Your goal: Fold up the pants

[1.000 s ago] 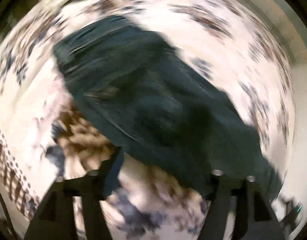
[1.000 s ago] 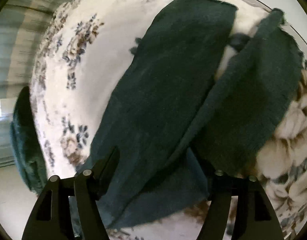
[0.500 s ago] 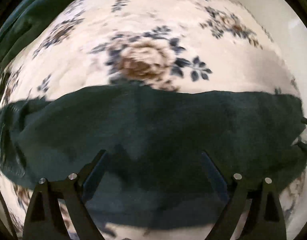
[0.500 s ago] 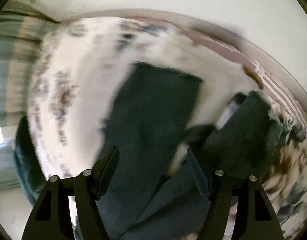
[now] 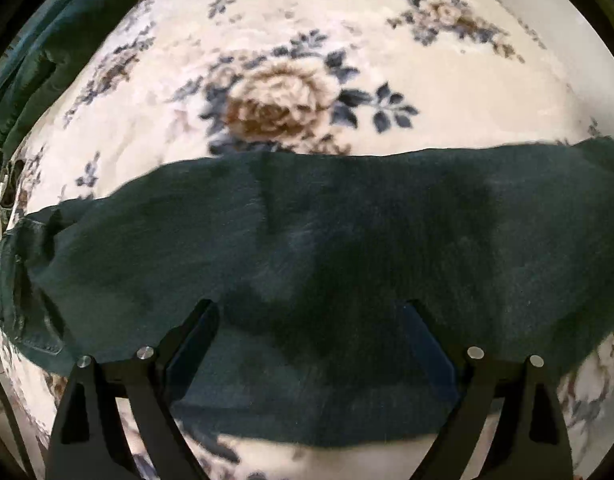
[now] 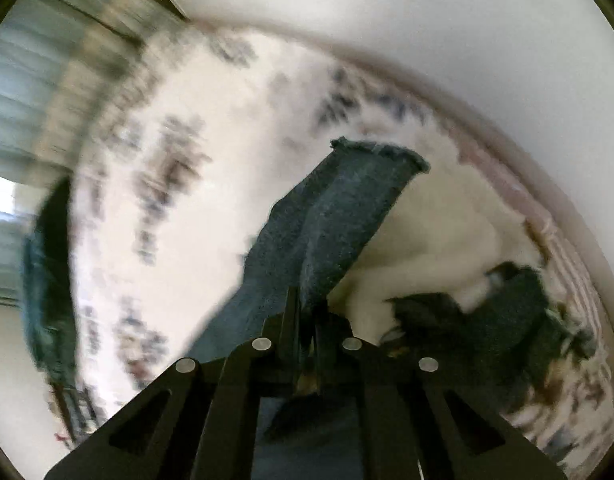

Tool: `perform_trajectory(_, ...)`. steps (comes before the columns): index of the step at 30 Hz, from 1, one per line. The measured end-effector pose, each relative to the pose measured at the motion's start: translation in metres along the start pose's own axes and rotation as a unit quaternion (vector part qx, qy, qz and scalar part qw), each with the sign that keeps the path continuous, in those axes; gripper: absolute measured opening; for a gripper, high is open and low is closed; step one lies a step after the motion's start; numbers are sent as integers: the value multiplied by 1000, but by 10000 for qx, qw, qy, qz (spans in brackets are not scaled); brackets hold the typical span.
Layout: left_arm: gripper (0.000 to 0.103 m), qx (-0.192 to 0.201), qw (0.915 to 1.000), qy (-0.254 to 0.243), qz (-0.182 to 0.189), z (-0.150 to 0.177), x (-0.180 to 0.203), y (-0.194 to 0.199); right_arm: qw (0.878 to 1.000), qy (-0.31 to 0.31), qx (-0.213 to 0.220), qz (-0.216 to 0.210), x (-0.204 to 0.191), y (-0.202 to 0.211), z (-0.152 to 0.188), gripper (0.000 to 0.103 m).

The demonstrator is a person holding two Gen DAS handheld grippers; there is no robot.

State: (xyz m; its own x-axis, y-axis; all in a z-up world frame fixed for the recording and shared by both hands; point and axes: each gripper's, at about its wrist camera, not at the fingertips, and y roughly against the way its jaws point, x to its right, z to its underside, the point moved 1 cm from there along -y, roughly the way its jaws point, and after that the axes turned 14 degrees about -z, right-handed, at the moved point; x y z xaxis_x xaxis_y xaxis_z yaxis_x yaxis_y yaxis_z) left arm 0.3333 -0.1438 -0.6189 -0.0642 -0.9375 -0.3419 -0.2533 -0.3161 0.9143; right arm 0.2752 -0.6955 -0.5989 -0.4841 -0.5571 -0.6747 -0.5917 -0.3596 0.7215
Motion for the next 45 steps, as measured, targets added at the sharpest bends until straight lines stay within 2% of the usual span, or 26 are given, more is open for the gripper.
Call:
perform_trajectory(5, 93, -26, 9996, 172, 200, 18, -15, 27, 9984, -63, 439, -363, -22, 80, 25, 7)
perform_trajectory(7, 93, -49, 9992, 246, 313, 28, -21, 35, 9975, -257, 523, -407, -14, 105, 37, 7)
perform_trajectory(10, 93, -204, 9991, 227, 286, 42, -22, 30, 9981, -422, 383, -244, 10, 111, 56, 7)
perform_trajectory(14, 93, -502, 9981, 203, 280, 61, -24, 17, 9955, -911, -140, 210, 60, 103, 103, 7)
perform_trajectory(18, 93, -338, 9993, 59, 171, 67, -23, 24, 9880, -1348, -476, 589, 101, 107, 160, 7)
perform_trajectory(19, 93, -317, 9994, 30, 156, 67, -23, 25, 9849, -1401, -704, 736, 112, 102, 175, 7)
perform_trajectory(20, 93, -303, 9994, 8, 175, 65, -22, 26, 9788, -1477, -1107, 889, 125, 92, 190, 8)
perform_trajectory(21, 93, -290, 9994, -5, 170, 63, -21, 27, 9728, -1587, -1409, 925, 135, 86, 199, 12)
perform_trajectory(22, 93, -263, 9995, -19, 162, 61, -20, 28, 9683, -1712, -1553, 948, 141, 86, 203, 20)
perform_trajectory(24, 93, -151, 9997, -42, 169, 56, -19, 32, 9670, -1747, -1482, 1116, 142, 97, 196, 27)
perform_trajectory(26, 93, -63, 9999, -65, 133, 50, -17, 34, 9733, -1430, -991, 1499, 125, 120, 169, 39)
perform_trajectory(28, 93, -42, 9999, -57, 133, 46, -15, 33, 9763, -1141, -396, 1798, 104, 142, 141, 68)
perform_trajectory(30, 93, -92, 9998, -17, 150, 44, -12, 30, 9867, -992, 35, 1288, 88, 146, 111, 70)
perform_trajectory(32, 93, -124, 9998, 12, 183, 42, -10, 28, 9905, -1137, -94, 763, 88, 125, 84, 70)
perform_trajectory(36, 93, -89, 9998, 15, 190, 40, -5, 29, 9857, -1604, -355, 378, 108, 72, 42, 70)
perform_trajectory(37, 93, -118, 9997, 24, 216, 40, -3, 28, 9834, -1690, -555, 351, 114, 56, 36, 65)
perform_trajectory(38, 93, -132, 9996, 28, 228, 39, -2, 27, 9791, -1848, -721, 443, 120, 38, 28, 53)
perform_trajectory(39, 93, -140, 9997, 15, 222, 39, 0, 25, 9765, -1939, -841, 428, 121, 21, 26, 15)
perform_trajectory(40, 93, -145, 9997, -11, 205, 39, 1, 24, 9734, -1952, -1082, 513, 122, 6, 24, 6)
perform_trajectory(42, 93, -148, 9997, -27, 201, 39, 2, 23, 9753, -1663, -1081, 969, 106, -5, 16, 6)
perform_trajectory(43, 93, -145, 9997, -18, 187, 39, 1, 22, 9786, -1582, -928, 933, 96, -2, 9, 5)
perform_trajectory(45, 93, -214, 9996, 12, 188, 38, 0, 17, 9861, -1499, -436, 574, 77, 8, -9, 5)
